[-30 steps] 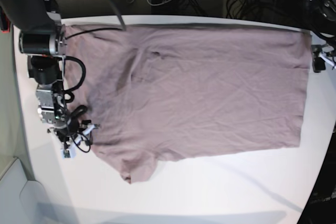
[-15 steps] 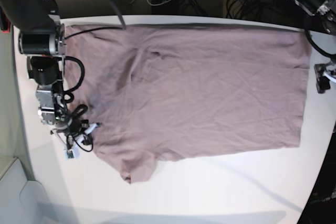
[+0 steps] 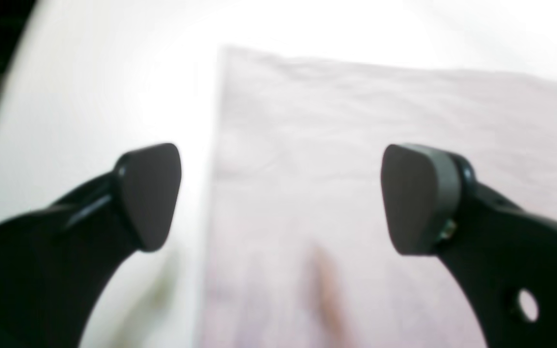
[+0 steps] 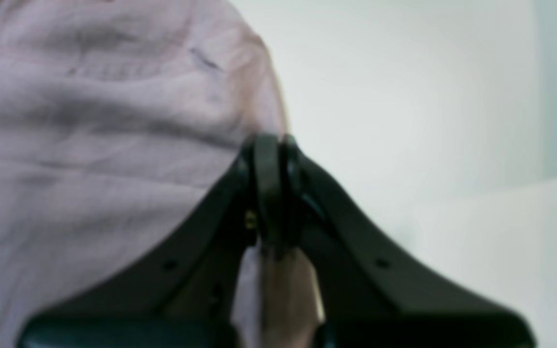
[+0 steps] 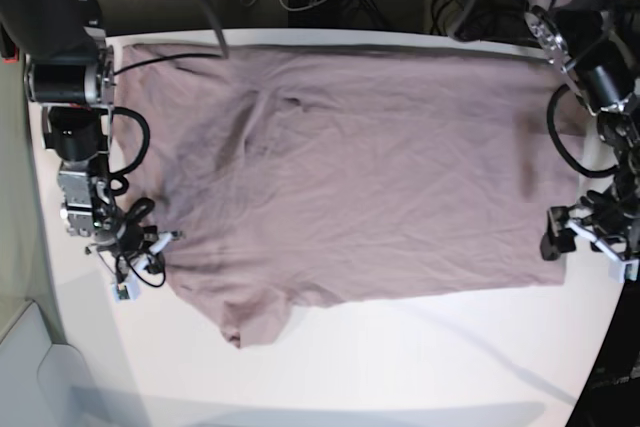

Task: Layout the t-shirt on the table in an organized manner, then fold the t-shirt properly
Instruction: 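Move both grippers to the shirt's hem-end corners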

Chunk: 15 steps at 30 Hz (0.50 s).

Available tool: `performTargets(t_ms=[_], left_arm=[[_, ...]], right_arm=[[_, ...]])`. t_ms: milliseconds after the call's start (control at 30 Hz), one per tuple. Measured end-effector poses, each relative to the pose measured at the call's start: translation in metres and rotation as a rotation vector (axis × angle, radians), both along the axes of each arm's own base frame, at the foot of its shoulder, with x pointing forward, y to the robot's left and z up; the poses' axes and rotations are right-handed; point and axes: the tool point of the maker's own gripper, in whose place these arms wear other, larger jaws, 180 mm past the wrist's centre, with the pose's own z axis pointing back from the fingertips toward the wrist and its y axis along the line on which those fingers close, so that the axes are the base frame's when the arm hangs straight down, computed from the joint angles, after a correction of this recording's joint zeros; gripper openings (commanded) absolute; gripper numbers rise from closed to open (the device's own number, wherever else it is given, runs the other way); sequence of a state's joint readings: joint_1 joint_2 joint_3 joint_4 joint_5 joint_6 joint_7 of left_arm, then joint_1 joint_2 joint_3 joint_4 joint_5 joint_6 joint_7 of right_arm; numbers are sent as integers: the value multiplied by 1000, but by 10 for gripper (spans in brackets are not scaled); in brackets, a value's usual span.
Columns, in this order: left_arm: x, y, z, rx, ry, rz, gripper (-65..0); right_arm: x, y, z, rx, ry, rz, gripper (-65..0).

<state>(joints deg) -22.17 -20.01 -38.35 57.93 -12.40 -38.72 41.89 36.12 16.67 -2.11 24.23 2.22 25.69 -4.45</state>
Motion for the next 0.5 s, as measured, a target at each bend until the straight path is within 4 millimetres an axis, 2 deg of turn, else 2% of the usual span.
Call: performTargets(t_ms=[100, 200, 300, 367, 500], left_arm=[[16, 2, -19, -45, 14, 72, -7], [23, 24, -31, -72, 17, 168, -6], [19, 41, -43, -63, 16, 208, -6], [20, 40, -51, -48, 24, 201, -6], [30, 19, -60, -2, 44, 117, -6]], right_arm=[[-1, -2, -1, -3, 3, -2, -650], [-1, -3, 0, -3, 0, -4, -650], [-2, -9, 0, -12, 5, -8, -650], [-3, -11, 0, -17, 7, -10, -650], [-3, -12, 0, -18, 6, -11, -650]])
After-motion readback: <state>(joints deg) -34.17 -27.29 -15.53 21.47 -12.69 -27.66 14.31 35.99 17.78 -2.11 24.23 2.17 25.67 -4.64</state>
